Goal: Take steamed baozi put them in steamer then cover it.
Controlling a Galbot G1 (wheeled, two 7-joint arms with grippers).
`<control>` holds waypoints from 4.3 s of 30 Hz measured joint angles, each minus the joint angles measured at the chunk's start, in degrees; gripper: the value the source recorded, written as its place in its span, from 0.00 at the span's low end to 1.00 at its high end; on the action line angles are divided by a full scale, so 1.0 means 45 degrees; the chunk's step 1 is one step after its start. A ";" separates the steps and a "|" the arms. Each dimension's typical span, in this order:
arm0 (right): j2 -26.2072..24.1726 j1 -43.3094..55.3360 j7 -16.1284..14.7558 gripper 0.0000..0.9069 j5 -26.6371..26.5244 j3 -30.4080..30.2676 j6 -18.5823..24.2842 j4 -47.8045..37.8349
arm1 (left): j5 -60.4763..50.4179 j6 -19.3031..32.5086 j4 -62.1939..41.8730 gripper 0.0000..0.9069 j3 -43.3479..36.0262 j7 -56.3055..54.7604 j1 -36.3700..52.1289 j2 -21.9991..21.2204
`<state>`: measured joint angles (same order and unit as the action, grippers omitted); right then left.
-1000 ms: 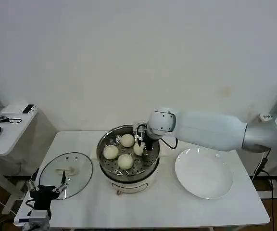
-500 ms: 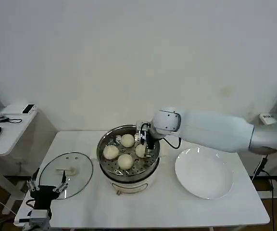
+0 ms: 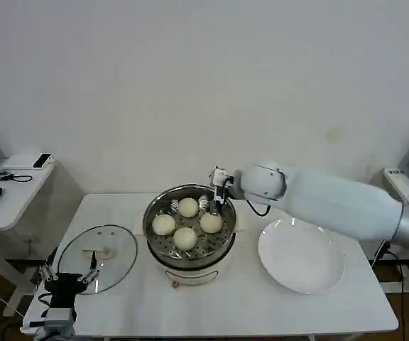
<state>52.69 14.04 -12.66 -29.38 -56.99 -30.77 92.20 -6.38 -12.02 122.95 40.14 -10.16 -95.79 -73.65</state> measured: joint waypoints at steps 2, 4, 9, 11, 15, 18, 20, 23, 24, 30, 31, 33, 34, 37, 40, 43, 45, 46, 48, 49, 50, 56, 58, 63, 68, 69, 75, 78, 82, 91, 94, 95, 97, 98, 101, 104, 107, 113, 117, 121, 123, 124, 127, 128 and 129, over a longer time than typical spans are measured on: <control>-0.0200 -0.0971 0.0615 1.00 0.0491 0.1042 0.0569 0.0217 | -0.0006 0.0018 -0.0096 1.00 0.0011 -0.0008 -0.0033 0.0031; -0.0307 -0.1992 0.1063 1.00 0.0984 0.2147 0.1058 0.0448 | -0.0042 0.0063 -0.0162 1.00 0.0047 -0.0054 -0.0067 0.0063; -0.0344 -0.5244 0.1698 1.00 0.2430 0.5712 0.2270 0.1174 | -0.0255 0.0251 -0.0427 1.00 0.0182 -0.0211 0.0045 0.0145; -0.0244 -0.6737 0.1783 1.00 0.3138 0.7356 0.2811 0.1488 | -0.0545 0.0417 -0.0587 1.00 0.0248 -0.0258 0.0070 0.0211; 0.0240 -0.9720 0.1793 1.00 0.4358 1.0684 0.3883 0.2175 | -0.1895 0.0917 -0.1027 1.00 0.0408 -0.0204 0.0202 0.0415; 0.0822 -1.1913 0.1655 1.00 0.5033 1.3125 0.4633 0.2718 | -0.3258 0.1289 -0.1451 1.00 0.0432 -0.0205 0.0202 0.0624; 0.1304 -1.3365 0.1490 1.00 0.5305 1.4725 0.5120 0.3091 | -0.4232 0.1518 -0.1761 1.00 0.0434 -0.0270 0.0158 0.0792; 0.2063 -1.5345 0.1229 1.00 0.5486 1.6848 0.5712 0.3593 | -0.5791 0.1863 -0.2238 1.00 0.0447 -0.0420 0.0064 0.1063; 0.2299 -1.5925 0.1161 1.00 0.5511 1.7469 0.5888 0.3742 | -0.6350 0.1977 -0.2416 1.00 0.0467 -0.0495 0.0012 0.1166; 0.3685 -1.9189 0.0838 1.00 0.5411 2.0757 0.6773 0.4482 | -0.9203 0.2550 -0.3601 1.00 0.0402 -0.1024 -0.0267 0.1696; 0.3856 -1.9619 0.0827 1.00 0.5377 2.1183 0.6850 0.4561 | -0.9612 0.2629 -0.3814 1.00 0.0393 -0.1129 -0.0270 0.1781; 0.4180 -2.0402 0.0809 1.00 0.5345 2.1911 0.7027 0.4673 | -1.0440 0.2756 -0.4305 1.00 0.0352 -0.1352 -0.0234 0.1970; 0.4334 -2.0710 0.0813 1.00 0.5313 2.2182 0.7098 0.4740 | -1.0803 0.2823 -0.4547 1.00 0.0320 -0.1460 -0.0192 0.2065; 0.4724 -2.1488 0.0835 1.00 0.5227 2.2909 0.7292 0.4961 | -1.1783 0.2998 -0.5333 1.00 0.0197 -0.1718 0.0028 0.2408; 0.5071 -2.2129 0.0842 1.00 0.5190 2.3403 0.7408 0.5171 | -1.2431 0.3145 -0.6032 1.00 0.0035 -0.1865 0.0290 0.2737; 0.5367 -2.2611 0.0843 1.00 0.5189 2.3759 0.7542 0.5282 | -1.2930 0.3211 -0.6621 1.00 -0.0157 -0.1928 0.0610 0.3046; 0.5562 -2.2846 0.0860 1.00 0.5224 2.3979 0.7633 0.5305 | -1.3156 0.3231 -0.6834 1.00 -0.0308 -0.1931 0.0833 0.3220; 0.5648 -2.2964 0.0875 1.00 0.5240 2.4085 0.7678 0.5309 | -1.3256 0.3235 -0.6940 1.00 -0.0377 -0.1930 0.0960 0.3320; 0.5839 -2.3226 0.0886 1.00 0.5301 2.4235 0.7770 0.5330 | -1.3408 0.3241 -0.7146 1.00 -0.0527 -0.1890 0.1196 0.3473; 0.5911 -2.3329 0.0887 1.00 0.5328 2.4292 0.7807 0.5358 | -1.3463 0.3247 -0.7238 1.00 -0.0585 -0.1869 0.1316 0.3542; 0.5991 -2.3439 0.0890 1.00 0.5360 2.4357 0.7851 0.5400 | -1.3512 0.3250 -0.7319 1.00 -0.0649 -0.1846 0.1442 0.3609; 0.6374 -2.3881 0.0954 1.00 0.5545 2.4557 0.7981 0.5472 | -1.3621 0.3248 -0.7641 1.00 -0.1053 -0.1639 0.2136 0.3916; 0.6479 -2.3981 0.0994 1.00 0.5612 2.4590 0.7989 0.5511 | -1.3654 0.3247 -0.7739 1.00 -0.1194 -0.1592 0.2352 0.3946; 0.6717 -2.4253 0.1103 1.00 0.5808 2.4648 0.8027 0.5605 | -1.3633 0.3237 -0.7988 1.00 -0.1545 -0.1464 0.2847 0.4022; 0.6931 -2.4495 0.1230 1.00 0.5951 2.4777 0.8092 0.5739 | -1.3511 0.3258 -0.8284 1.00 -0.1891 -0.1425 0.3352 0.4165; 0.6974 -2.4546 0.1244 1.00 0.5986 2.4791 0.8116 0.5760 | -1.3472 0.3260 -0.8333 1.00 -0.1953 -0.1407 0.3444 0.4193; 0.7180 -2.4803 0.1287 1.00 0.6161 2.4863 0.8250 0.5809 | -1.3356 0.3257 -0.8521 1.00 -0.2334 -0.1353 0.3938 0.4204; 0.7252 -2.4920 0.1286 1.00 0.6191 2.4856 0.8291 0.5854 | -1.3350 0.3240 -0.8656 1.00 -0.2531 -0.1330 0.4141 0.4202; 0.7328 -2.5000 0.1287 1.00 0.6217 2.4914 0.8329 0.5888 | -1.3279 0.3220 -0.8873 1.00 -0.2765 -0.1282 0.4445 0.4232; 0.7434 -2.5080 0.1286 1.00 0.6244 2.4931 0.8398 0.5838 | -1.3129 0.3239 -0.9586 1.00 -0.3239 -0.1302 0.5212 0.4138; 0.7436 -2.5088 0.1263 1.00 0.6205 2.4909 0.8398 0.5817 | -1.3137 0.3234 -0.9839 0.88 -0.3341 -0.1314 0.5490 0.4080; 0.7435 -2.5086 0.1259 1.00 0.6185 2.4912 0.8397 0.5811 | -1.3135 0.3231 -0.9944 0.73 -0.3382 -0.1302 0.5587 0.4079; 0.7429 -2.5071 0.1258 1.00 0.6157 2.4930 0.8397 0.5793 | -1.3128 0.3220 -1.0108 0.10 -0.3453 -0.1290 0.5751 0.4080; 0.7423 -2.5058 0.1258 1.00 0.6143 2.4950 0.8396 0.5773 | -1.3134 0.3219 -1.0198 0.01 -0.3484 -0.1290 0.5841 0.4074; 0.7422 -2.5038 0.1257 1.00 0.6131 2.4975 0.8396 0.5721 | -1.3145 0.3217 -1.0474 0.00 -0.3563 -0.1289 0.6078 0.4055; 0.7436 -2.5029 0.1258 1.00 0.6132 2.4977 0.8399 0.5679 | -1.3162 0.3208 -1.0699 0.00 -0.3599 -0.1279 0.6274 0.4053; 0.7458 -2.5020 0.1258 1.00 0.6127 2.4977 0.8400 0.5670 | -1.3161 0.3222 -1.0839 0.00 -0.3640 -0.1255 0.6423 0.4055; 0.7480 -2.5017 0.1258 1.00 0.6130 2.4974 0.8405 0.5664 | -1.3170 0.3259 -1.0909 0.00 -0.3659 -0.1179 0.6531 0.4073; 0.7448 -2.5032 0.1252 1.00 0.6111 2.4968 0.8422 0.5694 | -1.3180 0.3273 -1.0862 0.00 -0.3584 -0.1080 0.6494 0.4142; 0.7440 -2.5106 0.1254 1.00 0.6147 2.4906 0.8422 0.5797 | -1.3172 0.3267 -1.0580 0.00 -0.3385 -0.0981 0.6353 0.4244; 0.7403 -2.5147 0.1233 1.00 0.6168 2.4865 0.8445 0.5863 | -1.3121 0.3196 -1.0308 0.00 -0.3228 -0.0905 0.6224 0.4319; 0.7376 -2.5167 0.1221 1.00 0.6171 2.4867 0.8467 0.5882 | -1.3083 0.3151 -1.0150 0.00 -0.3131 -0.0867 0.6150 0.4341; 0.7318 -2.5188 0.1155 1.00 0.6190 2.4889 0.8520 0.5896 | -1.2908 0.2887 -0.9540 0.00 -0.2791 -0.0702 0.5814 0.4314; 0.7298 -2.5189 0.1134 1.00 0.6190 2.4904 0.8538 0.5896 | -1.2831 0.2765 -0.9299 0.00 -0.2676 -0.0628 0.5681 0.4285; 0.7282 -2.5188 0.1117 1.00 0.6191 2.4921 0.8559 0.5893 | -1.2733 0.2610 -0.9017 0.00 -0.2530 -0.0535 0.5515 0.4248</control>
<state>85.46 -99.30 -7.64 -1.52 55.16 7.75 118.72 -63.68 -0.28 82.37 28.75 -12.57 -70.97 -54.53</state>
